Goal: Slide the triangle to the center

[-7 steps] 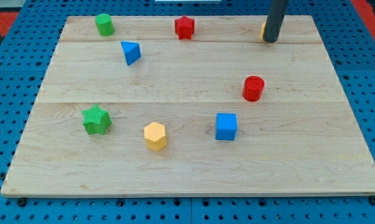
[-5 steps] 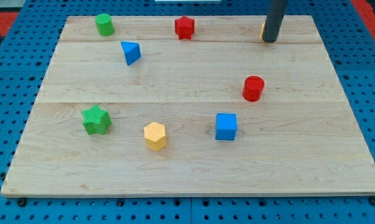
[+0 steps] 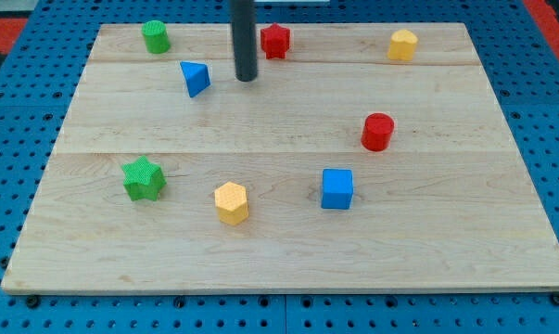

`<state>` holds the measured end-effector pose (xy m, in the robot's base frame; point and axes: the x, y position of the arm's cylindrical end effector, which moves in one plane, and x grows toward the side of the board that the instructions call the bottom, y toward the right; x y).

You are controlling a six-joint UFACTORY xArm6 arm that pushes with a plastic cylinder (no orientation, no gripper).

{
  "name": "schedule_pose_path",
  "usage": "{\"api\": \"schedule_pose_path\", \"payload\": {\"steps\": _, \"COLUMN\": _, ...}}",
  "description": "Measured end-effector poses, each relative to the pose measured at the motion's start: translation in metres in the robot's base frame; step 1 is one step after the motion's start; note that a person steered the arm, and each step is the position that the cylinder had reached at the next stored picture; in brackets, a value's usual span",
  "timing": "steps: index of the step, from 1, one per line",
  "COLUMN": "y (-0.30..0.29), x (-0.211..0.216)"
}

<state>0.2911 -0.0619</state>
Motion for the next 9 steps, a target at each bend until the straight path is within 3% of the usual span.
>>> {"api": "schedule_pose_path", "payload": {"steps": 1, "y": -0.048, "x": -0.018}}
{"api": "schedule_pose_path", "payload": {"steps": 2, "y": -0.087, "x": 0.019}}
{"api": "schedule_pose_path", "payload": {"steps": 3, "y": -0.027, "x": 0.035}}
{"api": "schedule_pose_path", "payload": {"steps": 4, "y": -0.019, "x": 0.045}}
{"api": "schedule_pose_path", "payload": {"steps": 5, "y": -0.071, "x": 0.001}}
{"api": "schedule_pose_path", "payload": {"steps": 6, "y": -0.124, "x": 0.045}}
{"api": "schedule_pose_path", "payload": {"steps": 8, "y": 0.022, "x": 0.052}}
{"api": "schedule_pose_path", "payload": {"steps": 9, "y": 0.021, "x": 0.125}}
